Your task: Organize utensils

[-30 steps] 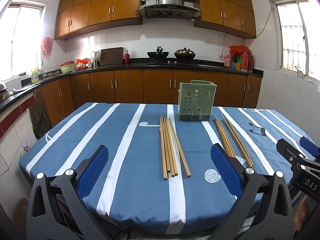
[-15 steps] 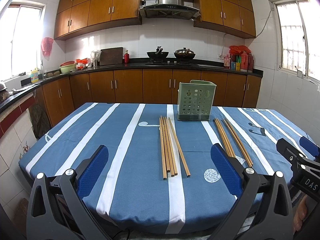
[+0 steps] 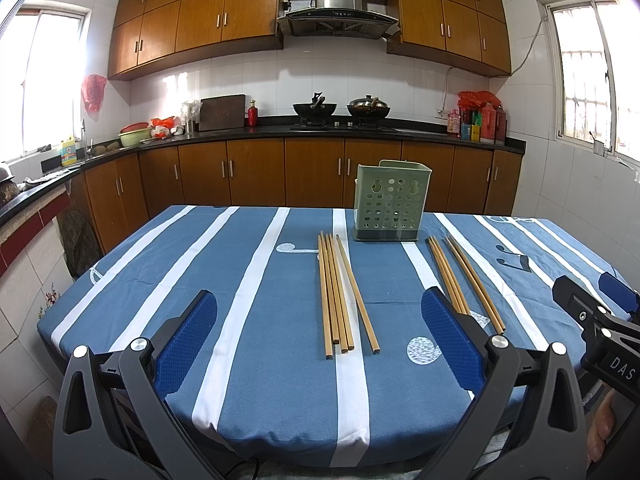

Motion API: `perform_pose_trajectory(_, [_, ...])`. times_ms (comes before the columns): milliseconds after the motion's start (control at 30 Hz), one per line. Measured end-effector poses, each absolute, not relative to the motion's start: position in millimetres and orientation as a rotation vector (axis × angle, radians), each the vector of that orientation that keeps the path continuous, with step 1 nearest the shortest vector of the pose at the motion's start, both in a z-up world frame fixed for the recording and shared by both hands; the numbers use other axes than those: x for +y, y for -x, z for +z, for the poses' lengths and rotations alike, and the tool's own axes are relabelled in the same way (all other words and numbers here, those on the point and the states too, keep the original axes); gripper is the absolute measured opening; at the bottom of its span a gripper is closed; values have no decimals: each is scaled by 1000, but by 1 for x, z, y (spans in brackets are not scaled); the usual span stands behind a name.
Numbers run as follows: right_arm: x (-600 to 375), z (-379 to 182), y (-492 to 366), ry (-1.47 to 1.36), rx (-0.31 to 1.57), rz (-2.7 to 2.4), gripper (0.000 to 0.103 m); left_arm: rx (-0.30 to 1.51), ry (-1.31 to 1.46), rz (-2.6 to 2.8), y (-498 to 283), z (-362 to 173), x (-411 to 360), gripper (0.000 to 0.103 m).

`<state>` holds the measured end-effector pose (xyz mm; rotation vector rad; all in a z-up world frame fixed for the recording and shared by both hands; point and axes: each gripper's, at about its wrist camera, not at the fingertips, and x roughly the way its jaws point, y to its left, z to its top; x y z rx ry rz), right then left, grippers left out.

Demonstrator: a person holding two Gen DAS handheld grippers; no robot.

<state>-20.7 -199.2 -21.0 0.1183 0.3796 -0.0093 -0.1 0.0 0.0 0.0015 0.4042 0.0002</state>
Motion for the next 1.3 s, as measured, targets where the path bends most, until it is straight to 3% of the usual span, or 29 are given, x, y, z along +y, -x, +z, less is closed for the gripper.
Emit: perform_pose_trajectory(1300, [-201, -22, 17, -125, 392, -12, 99, 420, 4, 4, -3, -1, 1, 101])
